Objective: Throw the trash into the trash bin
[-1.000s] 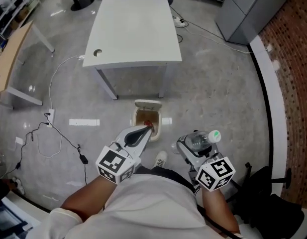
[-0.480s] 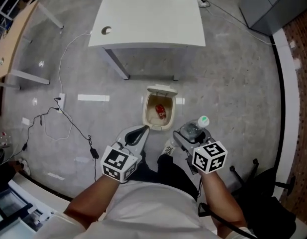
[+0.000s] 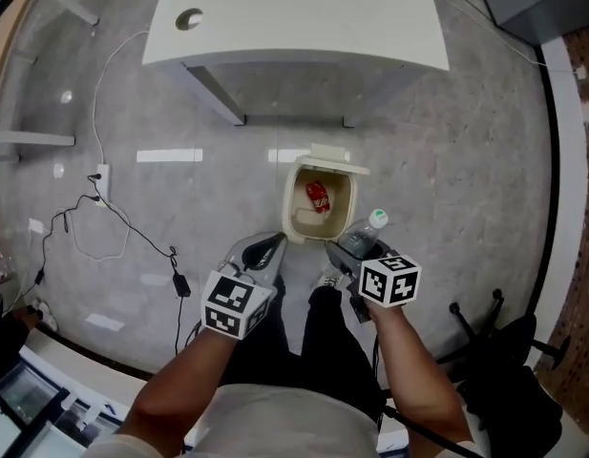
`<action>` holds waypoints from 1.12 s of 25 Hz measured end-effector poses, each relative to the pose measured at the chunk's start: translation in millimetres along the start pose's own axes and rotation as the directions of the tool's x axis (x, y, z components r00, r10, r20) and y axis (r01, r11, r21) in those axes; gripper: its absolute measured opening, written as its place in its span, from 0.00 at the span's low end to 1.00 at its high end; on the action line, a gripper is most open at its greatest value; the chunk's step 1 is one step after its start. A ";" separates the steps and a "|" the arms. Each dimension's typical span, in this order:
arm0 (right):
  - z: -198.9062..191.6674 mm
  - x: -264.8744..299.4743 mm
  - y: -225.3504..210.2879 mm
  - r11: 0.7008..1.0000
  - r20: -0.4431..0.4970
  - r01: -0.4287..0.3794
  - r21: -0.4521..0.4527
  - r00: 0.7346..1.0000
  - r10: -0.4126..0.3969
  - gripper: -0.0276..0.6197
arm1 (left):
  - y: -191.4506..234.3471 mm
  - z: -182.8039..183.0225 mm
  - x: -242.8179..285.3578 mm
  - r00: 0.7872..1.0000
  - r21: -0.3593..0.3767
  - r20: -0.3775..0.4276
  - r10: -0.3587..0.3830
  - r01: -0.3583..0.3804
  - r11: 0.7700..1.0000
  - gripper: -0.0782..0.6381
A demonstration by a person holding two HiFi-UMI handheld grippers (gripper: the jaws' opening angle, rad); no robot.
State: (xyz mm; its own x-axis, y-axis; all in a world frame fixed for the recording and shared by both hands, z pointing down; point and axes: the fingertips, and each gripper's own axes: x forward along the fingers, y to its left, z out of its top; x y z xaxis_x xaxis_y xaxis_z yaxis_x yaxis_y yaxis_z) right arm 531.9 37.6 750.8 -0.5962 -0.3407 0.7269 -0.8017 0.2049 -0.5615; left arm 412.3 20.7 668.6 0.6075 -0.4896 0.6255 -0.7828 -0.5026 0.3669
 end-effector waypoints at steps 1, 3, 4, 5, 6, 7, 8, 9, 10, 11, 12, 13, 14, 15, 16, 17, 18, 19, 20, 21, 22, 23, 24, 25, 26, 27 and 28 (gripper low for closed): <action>-6.1 11.6 -3.8 0.999 -0.013 -0.009 0.041 1.000 0.010 0.55 | 5.7 -4.5 3.8 1.000 -0.007 -0.007 0.001 -0.001 1.000 0.12; -15.4 38.4 -10.4 0.993 -0.036 -0.029 0.111 0.999 0.033 0.55 | 15.7 -10.6 12.4 1.000 0.022 -0.022 -0.007 0.008 1.000 0.12; -19.2 52.9 -13.5 0.990 -0.051 -0.038 0.135 0.998 0.045 0.55 | 19.6 -14.0 16.8 0.999 0.046 -0.033 -0.015 0.017 0.999 0.12; -23.4 67.0 -16.6 0.987 -0.069 -0.045 0.154 0.996 0.056 0.55 | 22.6 -17.8 20.5 0.999 0.066 -0.047 -0.023 0.026 0.997 0.12; -27.7 79.8 -20.0 0.985 -0.089 -0.049 0.167 0.994 0.065 0.55 | 24.8 -21.1 23.7 0.998 0.083 -0.061 -0.028 0.033 0.996 0.12; -32.2 91.0 -23.9 0.983 -0.109 -0.049 0.178 0.992 0.070 0.55 | 26.6 -23.5 26.2 0.997 0.096 -0.071 -0.029 0.036 0.995 0.12; -36.6 100.6 -28.2 0.981 -0.129 -0.046 0.188 0.989 0.071 0.55 | 28.0 -25.4 28.2 0.997 0.107 -0.076 -0.028 0.036 0.994 0.12; -40.5 108.8 -32.4 0.979 -0.146 -0.041 0.200 0.987 0.071 0.55 | 29.2 -27.0 29.8 0.997 0.113 -0.078 -0.025 0.034 0.993 0.12; -43.8 115.7 -36.2 0.976 -0.160 -0.035 0.214 0.985 0.071 0.55 | 29.9 -28.8 31.2 0.997 0.112 -0.078 -0.023 0.032 0.993 0.12; -46.8 121.6 -39.5 0.973 -0.172 -0.031 0.228 0.983 0.071 0.55 | 30.0 -31.5 32.7 0.997 0.104 -0.077 -0.021 0.029 0.994 0.12; -49.3 126.8 -42.5 0.970 -0.183 -0.027 0.240 0.980 0.073 0.55 | 29.8 -35.0 34.7 0.997 0.094 -0.077 -0.020 0.028 0.995 0.12; -51.0 132.1 -45.3 0.968 -0.192 -0.026 0.248 0.979 0.075 0.55 | 29.7 -38.9 37.1 0.997 0.085 -0.078 -0.019 0.026 0.996 0.12; -51.9 137.2 -47.9 0.967 -0.199 -0.025 0.255 0.977 0.077 0.55 | 29.8 -42.3 39.5 0.997 0.077 -0.079 -0.018 0.024 0.997 0.12; -52.2 142.0 -50.6 0.963 -0.204 -0.025 0.267 0.976 0.082 0.55 | 30.0 -44.8 41.7 0.997 0.069 -0.080 -0.018 0.024 0.997 0.12; -52.2 146.8 -53.1 0.957 -0.207 -0.030 0.288 0.974 0.093 0.55 | 30.4 -45.8 43.8 0.997 0.064 -0.079 -0.019 0.024 0.998 0.12; -52.3 151.8 -55.1 0.947 -0.211 -0.040 0.318 0.971 0.111 0.55 | 31.0 -45.6 45.6 0.997 0.061 -0.077 -0.019 0.024 0.998 0.12; -53.3 156.9 -56.3 0.933 -0.217 -0.053 0.355 0.966 0.138 0.55 | 32.0 -44.8 47.0 0.997 0.060 -0.074 -0.020 0.024 0.998 0.12; -55.8 161.9 -56.9 0.917 -0.227 -0.067 0.393 0.959 0.167 0.55 | 33.3 -44.0 47.8 0.997 0.059 -0.070 -0.019 0.023 0.998 0.12; -59.6 166.5 -57.4 0.901 -0.241 -0.077 0.427 0.951 0.195 0.55 | 34.8 -43.6 48.0 0.998 0.059 -0.067 -0.016 0.020 0.998 0.12; -63.6 170.0 -58.6 0.888 -0.256 -0.080 0.452 0.942 0.216 0.55 | 36.3 -43.6 48.1 0.998 0.057 -0.063 -0.014 0.017 0.998 0.12; -66.5 172.4 -61.1 0.882 -0.269 -0.078 0.466 0.936 0.225 0.55 | 37.6 -43.9 48.4 0.998 0.054 -0.060 -0.011 0.014 0.998 0.12; -67.7 173.9 -64.5 0.880 -0.278 -0.072 0.469 0.934 0.224 0.55 | 38.9 -44.6 48.8 0.998 0.050 -0.057 -0.008 0.011 0.999 0.12; -67.0 174.9 -68.0 0.883 -0.280 -0.065 0.465 0.935 0.216 0.55 | 40.2 -45.6 49.1 0.998 0.044 -0.055 -0.006 0.008 0.999 0.12; -64.7 175.7 -71.1 0.886 -0.275 -0.059 0.459 0.939 0.205 0.55 | 41.7 -46.8 49.5 0.998 0.038 -0.055 -0.003 0.005 0.999 0.12; -61.1 176.5 -73.4 0.890 -0.264 -0.055 0.453 0.945 0.193 0.55 | 43.5 -48.0 50.1 0.998 0.033 -0.055 0.001 0.001 0.999 0.12; -56.4 177.2 -75.2 0.892 -0.247 -0.056 0.448 0.952 0.183 0.55 | 45.3 -48.9 51.2 0.998 0.029 -0.055 0.005 -0.004 1.000 0.12; -51.3 177.8 -77.1 0.895 -0.227 -0.058 0.443 0.958 0.174 0.55 | 47.3 -49.4 53.1 0.998 0.026 -0.054 0.010 -0.009 1.000 0.12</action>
State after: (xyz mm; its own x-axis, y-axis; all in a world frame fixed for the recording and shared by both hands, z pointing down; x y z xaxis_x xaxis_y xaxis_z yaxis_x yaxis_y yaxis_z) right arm 485.5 8.3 943.7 -0.7206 -0.0823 0.6884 -0.6641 -0.2034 -0.7194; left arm 400.9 6.2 753.1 0.5914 -0.4555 0.6654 -0.7844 -0.5164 0.3436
